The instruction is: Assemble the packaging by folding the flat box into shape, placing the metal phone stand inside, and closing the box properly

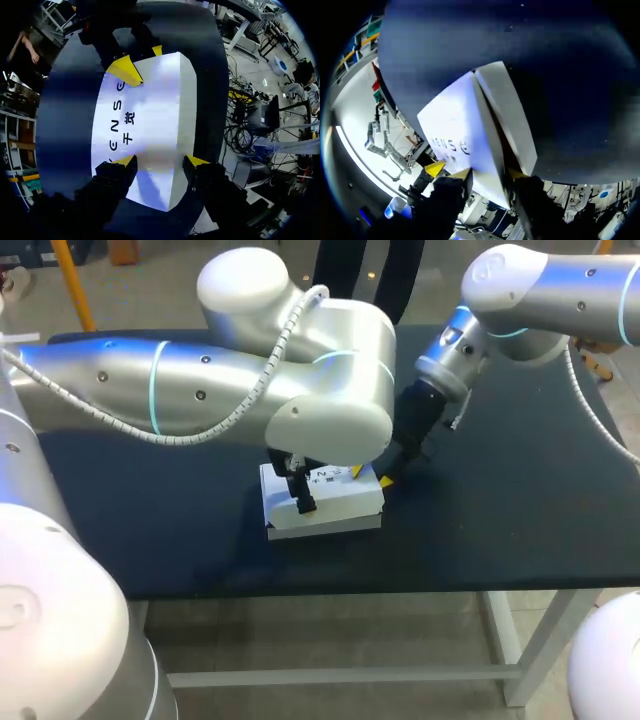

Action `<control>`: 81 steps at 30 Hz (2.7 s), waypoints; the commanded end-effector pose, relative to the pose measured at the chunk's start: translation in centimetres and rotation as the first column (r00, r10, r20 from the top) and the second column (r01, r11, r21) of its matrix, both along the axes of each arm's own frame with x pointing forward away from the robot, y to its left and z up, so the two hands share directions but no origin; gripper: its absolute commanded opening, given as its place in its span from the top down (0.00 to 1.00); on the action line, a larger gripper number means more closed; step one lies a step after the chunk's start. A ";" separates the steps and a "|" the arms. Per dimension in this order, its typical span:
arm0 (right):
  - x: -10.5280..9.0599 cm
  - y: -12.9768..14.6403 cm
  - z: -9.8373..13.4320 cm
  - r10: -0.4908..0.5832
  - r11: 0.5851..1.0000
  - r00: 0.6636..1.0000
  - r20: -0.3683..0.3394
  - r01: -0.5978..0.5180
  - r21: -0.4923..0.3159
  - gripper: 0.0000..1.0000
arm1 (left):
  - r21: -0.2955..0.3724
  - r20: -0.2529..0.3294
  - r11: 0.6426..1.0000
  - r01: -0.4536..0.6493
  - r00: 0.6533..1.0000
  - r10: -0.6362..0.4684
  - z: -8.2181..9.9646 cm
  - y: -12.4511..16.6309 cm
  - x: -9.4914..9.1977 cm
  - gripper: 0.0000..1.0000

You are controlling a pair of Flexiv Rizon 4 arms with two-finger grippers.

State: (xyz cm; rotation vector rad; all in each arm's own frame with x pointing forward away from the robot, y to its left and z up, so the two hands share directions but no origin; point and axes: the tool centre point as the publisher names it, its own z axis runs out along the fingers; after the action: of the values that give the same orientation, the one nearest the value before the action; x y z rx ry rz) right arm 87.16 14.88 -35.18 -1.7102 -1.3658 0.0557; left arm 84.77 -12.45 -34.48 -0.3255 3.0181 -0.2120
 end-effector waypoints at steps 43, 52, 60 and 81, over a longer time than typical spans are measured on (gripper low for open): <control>0.3 0.0 -0.1 0.004 1.000 1.000 -0.005 -0.004 0.002 0.56 | 0.059 0.118 0.998 -0.012 0.993 0.005 -1.0 -0.5 0.0 0.59; 0.3 0.0 -0.1 0.004 1.000 1.000 -0.005 -0.004 0.002 0.56 | 0.058 0.121 0.998 -0.010 0.993 0.003 -1.0 -0.4 -0.1 0.60; 0.3 0.0 -0.1 0.004 1.000 1.000 -0.005 -0.004 0.002 0.56 | 0.057 0.125 0.998 -0.016 0.992 0.009 -0.8 -0.2 -0.1 0.62; 0.0 -1.3 -0.2 -0.017 1.000 1.000 0.000 0.017 -0.014 0.56 | 0.051 0.125 0.998 -0.021 0.992 0.014 -1.0 0.0 -0.2 0.62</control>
State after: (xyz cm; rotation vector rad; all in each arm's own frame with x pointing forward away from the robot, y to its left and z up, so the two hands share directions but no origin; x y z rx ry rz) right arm 87.31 14.06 -35.44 -1.7342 -1.3584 0.0645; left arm 84.72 -12.52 -35.25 -0.3196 2.8948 -0.1411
